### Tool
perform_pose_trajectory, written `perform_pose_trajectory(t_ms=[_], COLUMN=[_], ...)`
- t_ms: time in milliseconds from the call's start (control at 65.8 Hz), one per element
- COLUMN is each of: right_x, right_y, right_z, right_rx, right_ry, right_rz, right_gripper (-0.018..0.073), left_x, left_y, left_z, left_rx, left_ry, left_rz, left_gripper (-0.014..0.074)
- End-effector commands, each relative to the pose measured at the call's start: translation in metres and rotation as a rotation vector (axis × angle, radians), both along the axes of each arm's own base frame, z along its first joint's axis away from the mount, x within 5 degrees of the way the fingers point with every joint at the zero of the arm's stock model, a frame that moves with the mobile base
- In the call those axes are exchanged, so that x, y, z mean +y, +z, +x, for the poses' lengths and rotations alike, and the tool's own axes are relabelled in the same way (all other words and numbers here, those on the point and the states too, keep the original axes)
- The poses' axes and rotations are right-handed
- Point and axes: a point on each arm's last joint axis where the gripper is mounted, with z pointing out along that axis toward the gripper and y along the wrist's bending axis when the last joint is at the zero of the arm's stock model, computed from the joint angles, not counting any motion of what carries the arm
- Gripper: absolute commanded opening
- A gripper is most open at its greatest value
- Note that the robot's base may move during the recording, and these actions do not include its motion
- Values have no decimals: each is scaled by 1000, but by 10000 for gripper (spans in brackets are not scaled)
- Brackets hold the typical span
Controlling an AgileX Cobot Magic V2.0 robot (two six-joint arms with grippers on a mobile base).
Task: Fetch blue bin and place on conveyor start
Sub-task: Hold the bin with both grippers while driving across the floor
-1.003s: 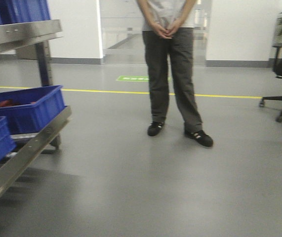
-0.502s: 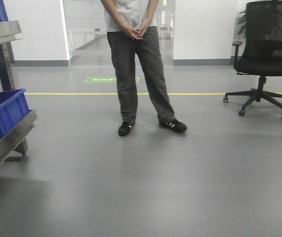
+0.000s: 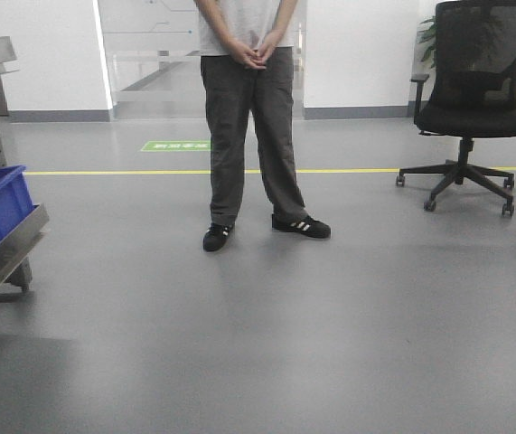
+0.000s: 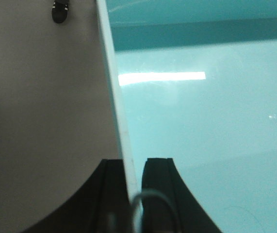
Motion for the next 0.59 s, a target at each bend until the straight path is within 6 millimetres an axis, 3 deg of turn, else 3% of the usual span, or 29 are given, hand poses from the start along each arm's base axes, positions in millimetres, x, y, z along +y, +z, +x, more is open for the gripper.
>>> perform_pose_trajectory(t_ms=[0,578], right_x=[-2,-2], right_y=[11,11], right_z=[-4,-4], right_rx=[-79,-79], right_ry=[-1,-1], right_rz=[-14,-14], right_gripper=[-153,-153], left_x=[5,5], left_y=[8,8], left_z=[-2,-2], left_rx=[-56,-56], left_ry=[6,6], left_rz=[14,14], left_gripper=[-111,-111])
